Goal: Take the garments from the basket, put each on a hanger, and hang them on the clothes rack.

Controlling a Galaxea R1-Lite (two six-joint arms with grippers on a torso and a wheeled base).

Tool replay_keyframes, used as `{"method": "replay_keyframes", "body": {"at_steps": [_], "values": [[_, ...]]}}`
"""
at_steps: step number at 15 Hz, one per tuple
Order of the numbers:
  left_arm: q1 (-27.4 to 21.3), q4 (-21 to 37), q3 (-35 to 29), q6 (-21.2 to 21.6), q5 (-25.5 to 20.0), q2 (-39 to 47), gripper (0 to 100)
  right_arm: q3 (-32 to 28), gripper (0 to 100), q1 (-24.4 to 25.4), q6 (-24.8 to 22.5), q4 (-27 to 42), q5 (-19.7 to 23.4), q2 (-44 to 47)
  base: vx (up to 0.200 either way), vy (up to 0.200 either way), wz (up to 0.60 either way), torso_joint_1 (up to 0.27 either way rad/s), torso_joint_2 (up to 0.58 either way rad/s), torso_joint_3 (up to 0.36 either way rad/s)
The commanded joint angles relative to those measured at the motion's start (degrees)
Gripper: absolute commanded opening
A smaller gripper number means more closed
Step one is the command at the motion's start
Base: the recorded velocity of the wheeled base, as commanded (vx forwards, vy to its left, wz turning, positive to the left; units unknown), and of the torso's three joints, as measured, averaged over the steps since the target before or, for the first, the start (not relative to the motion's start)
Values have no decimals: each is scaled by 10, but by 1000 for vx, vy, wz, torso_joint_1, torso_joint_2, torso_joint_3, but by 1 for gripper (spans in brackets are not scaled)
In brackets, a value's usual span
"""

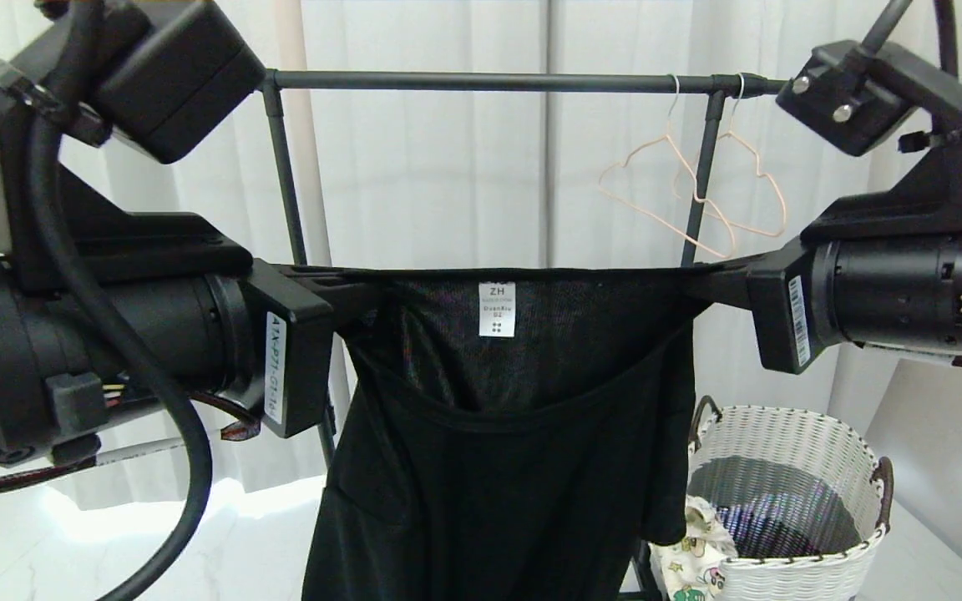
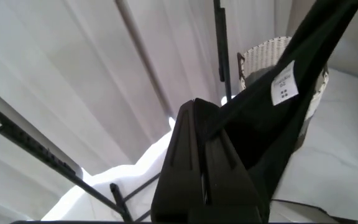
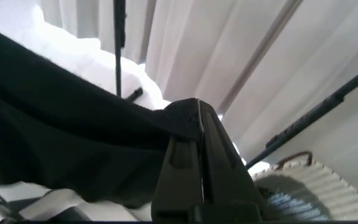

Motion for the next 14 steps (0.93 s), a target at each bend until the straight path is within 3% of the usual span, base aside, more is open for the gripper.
{"method": "replay_keyframes", "body": {"at_steps": [1, 6, 7, 10, 14], "values": [[3, 0, 1, 0, 0, -3, 0, -22, 0, -1, -9, 1, 3, -2, 0, 0, 0, 0, 0, 0], [17, -2, 0, 51, -1, -9, 0, -61, 0, -1, -24, 43, 7, -27, 0, 0, 0, 0, 0, 0], [17, -2, -2, 53, -3, -10, 0, -61, 0, -1, -24, 57, 8, -39, 0, 0, 0, 0, 0, 0], [-23, -43, 1, 54, -28, -9, 0, -47, 0, 14, -35, 48, 66, -65, 0, 0, 0, 0, 0, 0], [-24, -54, -12, 86, -62, 5, 0, -20, 0, -1, -42, 61, 67, -113, 0, 0, 0, 0, 0, 0]]}}
